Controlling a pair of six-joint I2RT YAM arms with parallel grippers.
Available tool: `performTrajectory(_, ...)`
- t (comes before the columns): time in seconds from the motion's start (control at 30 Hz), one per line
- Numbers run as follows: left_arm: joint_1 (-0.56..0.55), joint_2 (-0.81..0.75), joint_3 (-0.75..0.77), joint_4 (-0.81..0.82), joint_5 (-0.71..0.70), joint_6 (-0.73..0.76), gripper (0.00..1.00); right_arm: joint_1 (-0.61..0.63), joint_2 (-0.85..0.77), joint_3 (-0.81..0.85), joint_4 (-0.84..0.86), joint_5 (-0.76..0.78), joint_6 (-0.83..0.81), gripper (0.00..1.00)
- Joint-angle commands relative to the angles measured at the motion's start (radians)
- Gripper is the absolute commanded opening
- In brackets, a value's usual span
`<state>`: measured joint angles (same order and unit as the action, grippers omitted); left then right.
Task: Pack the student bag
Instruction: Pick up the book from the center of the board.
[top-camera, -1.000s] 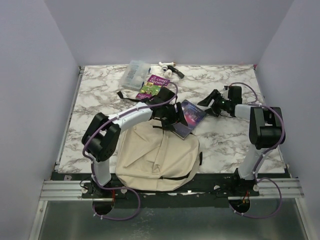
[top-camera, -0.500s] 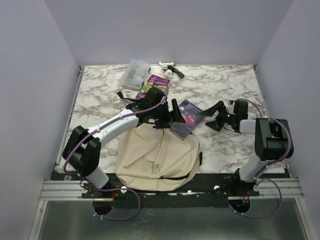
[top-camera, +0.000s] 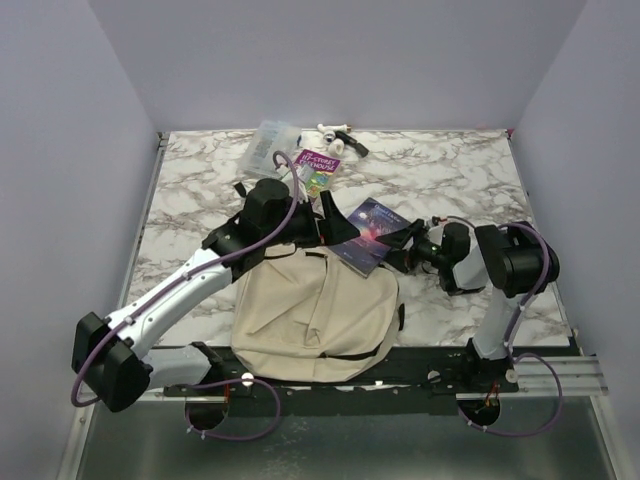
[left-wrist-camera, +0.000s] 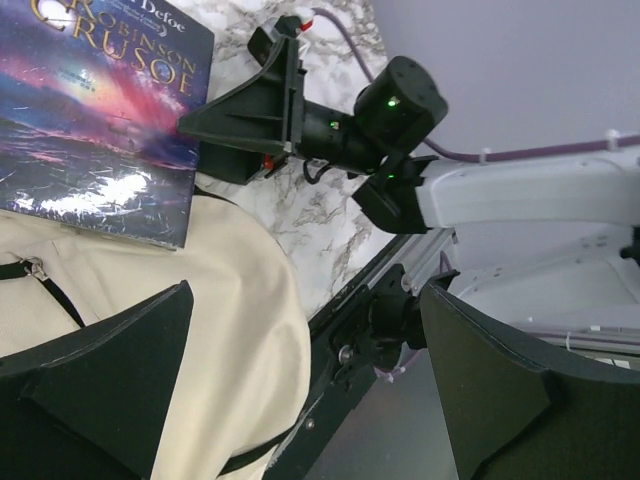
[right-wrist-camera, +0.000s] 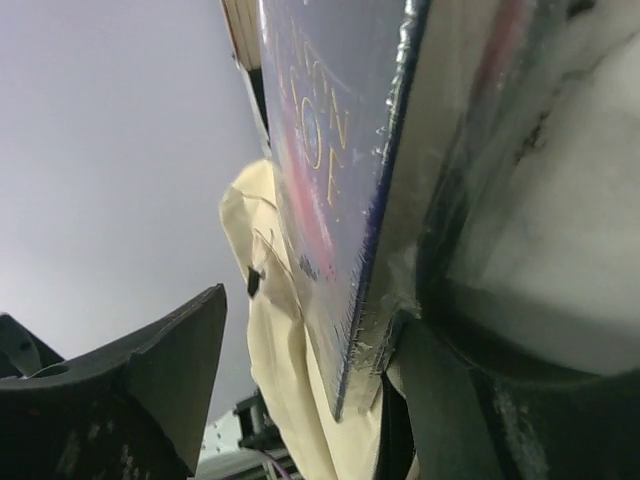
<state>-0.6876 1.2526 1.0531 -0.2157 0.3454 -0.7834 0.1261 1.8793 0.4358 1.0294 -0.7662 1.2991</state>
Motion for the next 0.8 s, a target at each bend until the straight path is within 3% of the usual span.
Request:
performTrajectory(0.0, -0.002, -0.117, -0.074, 0.048, -0.05, 0.004, 0.98, 0.004, 0.105, -0.009, 0.273, 0.071, 0.137, 0.63)
performTrajectory(0.13, -0.001, -0.191, -0.166, 0.106, -0.065, -0.02, 0.99, 0.004, 0.162, -0.01, 0.466, 0.089, 0.229, 0.29)
performTrajectory(0.27, -0.001, -0.246, -0.246, 0.183, -0.074, -0.079, 0.98, 0.004, 0.126, 0.015, 0.489, 0.06, 0.278, 0.01)
performTrajectory(0.47, 0.034, -0.271, -0.303, 0.238, -0.135, -0.242, 0.98, 0.004, -0.066, 0.024, 0.41, 0.051, 0.342, 0.0)
performTrajectory(0.63, 0.044, -0.243, -0.371, 0.478, -0.134, -0.405, 0.99, 0.026, -0.216, 0.01, 0.39, 0.07, 0.441, 0.0)
performTrajectory(0.77, 0.043, -0.208, -0.374, 0.612, -0.176, -0.439, 0.98, 0.09, -0.338, 0.012, 0.309, 0.134, 0.459, 0.0)
